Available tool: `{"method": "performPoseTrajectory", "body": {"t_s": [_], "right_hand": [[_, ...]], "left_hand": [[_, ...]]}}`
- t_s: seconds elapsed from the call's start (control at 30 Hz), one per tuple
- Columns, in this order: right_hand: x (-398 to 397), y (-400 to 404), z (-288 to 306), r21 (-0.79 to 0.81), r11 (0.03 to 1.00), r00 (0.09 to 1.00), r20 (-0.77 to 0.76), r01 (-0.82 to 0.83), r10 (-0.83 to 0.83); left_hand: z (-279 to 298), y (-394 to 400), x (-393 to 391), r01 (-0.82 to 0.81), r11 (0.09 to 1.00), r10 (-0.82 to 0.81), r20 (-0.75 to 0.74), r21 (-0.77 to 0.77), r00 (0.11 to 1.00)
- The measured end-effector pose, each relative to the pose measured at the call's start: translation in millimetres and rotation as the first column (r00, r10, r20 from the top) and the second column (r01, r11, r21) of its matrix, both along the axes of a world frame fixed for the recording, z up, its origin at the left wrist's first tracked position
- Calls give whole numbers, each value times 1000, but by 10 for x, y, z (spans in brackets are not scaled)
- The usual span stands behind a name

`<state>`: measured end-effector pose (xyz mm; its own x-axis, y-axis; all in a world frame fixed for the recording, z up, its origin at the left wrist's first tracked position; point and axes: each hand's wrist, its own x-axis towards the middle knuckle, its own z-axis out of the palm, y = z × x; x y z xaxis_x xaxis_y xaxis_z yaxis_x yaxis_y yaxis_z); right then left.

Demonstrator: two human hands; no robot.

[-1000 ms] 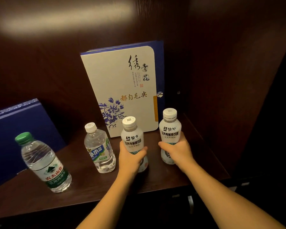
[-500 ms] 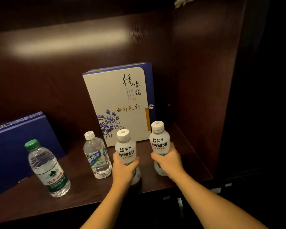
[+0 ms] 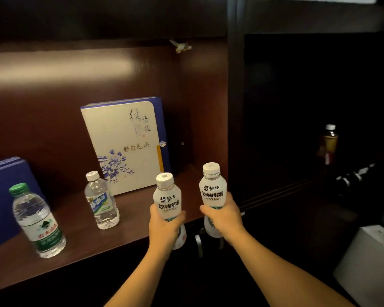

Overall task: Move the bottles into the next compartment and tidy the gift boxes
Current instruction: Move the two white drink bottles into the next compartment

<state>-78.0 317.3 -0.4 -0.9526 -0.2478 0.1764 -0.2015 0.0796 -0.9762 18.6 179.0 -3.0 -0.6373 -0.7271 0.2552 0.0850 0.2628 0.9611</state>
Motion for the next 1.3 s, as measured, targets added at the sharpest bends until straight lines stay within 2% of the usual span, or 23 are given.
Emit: {"method": "performPoseTrajectory", "body": {"t_s": [0.3,0.6,0.93,1.3], "right_hand": [[-298,1273,200,-32,979,980,5,201,-201],[-1181,2214,159,-34,955,955,-4,296,-296],[-2818,2691,3,-17,968,968,27,249,-249],[-4257,2690,-204,-66,978,980,43,198,-195]], "left_hand": [[94,1142,-641,272,962,-273,-30,-29,961],[140,2009,-1709,398,916,-398,-8,-45,917],[45,2537,-3213,328,945,-327,26,-8,945],[-140,2663,-4410,214,975,-217,62,56,974]]}}
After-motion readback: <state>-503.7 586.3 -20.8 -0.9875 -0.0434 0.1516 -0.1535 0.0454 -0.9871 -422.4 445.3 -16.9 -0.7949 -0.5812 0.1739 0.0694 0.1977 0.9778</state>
